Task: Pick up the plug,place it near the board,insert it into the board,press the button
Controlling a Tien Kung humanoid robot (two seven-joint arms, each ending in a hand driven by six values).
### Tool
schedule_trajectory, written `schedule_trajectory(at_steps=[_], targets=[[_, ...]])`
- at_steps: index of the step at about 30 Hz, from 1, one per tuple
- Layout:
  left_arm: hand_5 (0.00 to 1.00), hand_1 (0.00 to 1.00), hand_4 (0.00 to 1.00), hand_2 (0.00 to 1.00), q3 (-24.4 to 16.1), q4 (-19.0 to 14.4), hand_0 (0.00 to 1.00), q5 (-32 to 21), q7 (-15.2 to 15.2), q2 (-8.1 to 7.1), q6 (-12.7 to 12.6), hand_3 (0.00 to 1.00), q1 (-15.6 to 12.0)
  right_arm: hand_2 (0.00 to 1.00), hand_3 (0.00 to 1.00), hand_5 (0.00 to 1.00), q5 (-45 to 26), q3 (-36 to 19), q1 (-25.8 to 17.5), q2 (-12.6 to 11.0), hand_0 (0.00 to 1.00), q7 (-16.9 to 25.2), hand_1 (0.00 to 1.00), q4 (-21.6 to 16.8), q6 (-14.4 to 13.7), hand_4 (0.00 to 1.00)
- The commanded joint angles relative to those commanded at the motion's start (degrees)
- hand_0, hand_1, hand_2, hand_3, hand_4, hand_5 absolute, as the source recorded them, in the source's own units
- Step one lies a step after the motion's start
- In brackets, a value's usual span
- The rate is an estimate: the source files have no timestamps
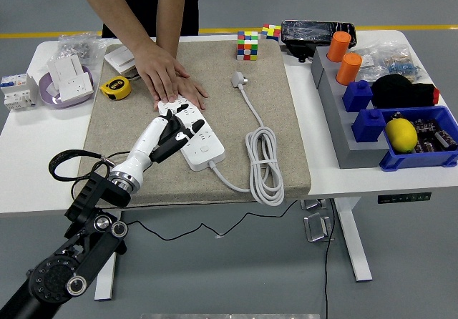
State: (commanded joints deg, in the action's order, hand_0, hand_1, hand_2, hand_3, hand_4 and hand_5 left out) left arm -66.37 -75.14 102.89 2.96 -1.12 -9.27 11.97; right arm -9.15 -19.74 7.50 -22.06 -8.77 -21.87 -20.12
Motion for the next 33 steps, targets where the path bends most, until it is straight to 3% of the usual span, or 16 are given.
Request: schedule_trajectory(at_steps=[3, 10, 23, 33], targets=[[0.998, 0.998, 0.998, 0.986, -0.5, -1.1, 0.998, 0.9, 0.2, 0.00, 0.0, 0.926, -0.5, 0.737, 0.762, 0.998, 0.1, -0.2, 0.0, 0.0, 0.795, 0.0, 0.754, 0.0, 0.0, 0.998], [0.998, 0.998, 0.998, 0.978, -2.0, -2.3, 0.998, 9.1, 1.3, -0.39, 0.5, 0.921, -2.0, 0.738, 0.762, 0.998, 0.0, -0.4, -0.1, 0.1, 0.796, 0.1, 0.754, 0.0, 0.0, 0.998], [0.998, 0.998, 0.998, 0.971, -1.7, -1.7, 0.998, 19.4, 3.2, -0.54, 2.7, 0.924, -2.8, 0.738, 0.761, 0.998, 0.1, -0.6, -0.1, 0.1, 0.796, 0.1, 0.754, 0.0, 0.0, 0.998], [0.998, 0.998, 0.998, 0.969, -1.0, 0.5, 0.998, 19.5, 3.2, -0.56, 3.4, 0.924, -1.9, 0.737, 0.762, 0.998, 0.3, -0.7, -0.1, 0.0, 0.795, 0.1, 0.754, 0.0, -0.1, 0.998]])
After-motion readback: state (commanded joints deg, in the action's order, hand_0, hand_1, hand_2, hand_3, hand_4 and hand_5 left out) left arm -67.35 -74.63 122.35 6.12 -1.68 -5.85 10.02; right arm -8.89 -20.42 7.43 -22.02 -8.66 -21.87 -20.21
